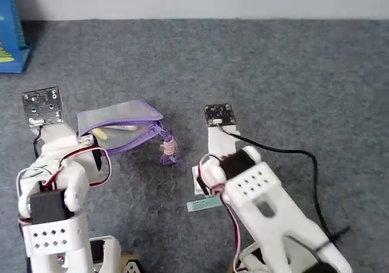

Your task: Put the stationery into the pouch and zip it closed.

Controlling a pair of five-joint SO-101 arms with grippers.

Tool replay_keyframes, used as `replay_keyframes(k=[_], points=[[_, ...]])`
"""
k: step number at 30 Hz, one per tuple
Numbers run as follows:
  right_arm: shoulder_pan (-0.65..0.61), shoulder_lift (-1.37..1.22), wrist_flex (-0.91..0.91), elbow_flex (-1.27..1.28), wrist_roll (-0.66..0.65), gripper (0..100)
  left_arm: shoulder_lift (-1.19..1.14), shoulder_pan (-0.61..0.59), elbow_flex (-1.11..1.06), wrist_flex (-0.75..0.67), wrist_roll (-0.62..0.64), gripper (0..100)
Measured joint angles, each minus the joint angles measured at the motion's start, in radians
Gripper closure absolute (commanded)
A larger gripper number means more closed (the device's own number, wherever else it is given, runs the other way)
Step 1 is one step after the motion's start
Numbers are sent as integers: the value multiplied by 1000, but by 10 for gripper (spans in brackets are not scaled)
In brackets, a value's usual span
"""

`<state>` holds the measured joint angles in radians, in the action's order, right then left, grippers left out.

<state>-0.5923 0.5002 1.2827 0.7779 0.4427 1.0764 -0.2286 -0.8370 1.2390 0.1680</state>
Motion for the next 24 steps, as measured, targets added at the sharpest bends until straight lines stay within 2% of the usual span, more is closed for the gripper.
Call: replay_keyframes(k=[5,7,9,16,21,24], points=[[-18,-86,0,0,-9,840,0,0,0,0,0,989],[-49,-86,8,5,-72,840,0,0,0,0,0,989],[-68,-86,29,6,-178,840,0,0,0,0,0,989],[-83,-58,95,11,-717,840,0,0,0,0,0,989],[-83,-63,55,11,-941,839,0,0,0,0,0,989],[-86,-100,12,11,-1019,838,0,0,0,0,0,989]])
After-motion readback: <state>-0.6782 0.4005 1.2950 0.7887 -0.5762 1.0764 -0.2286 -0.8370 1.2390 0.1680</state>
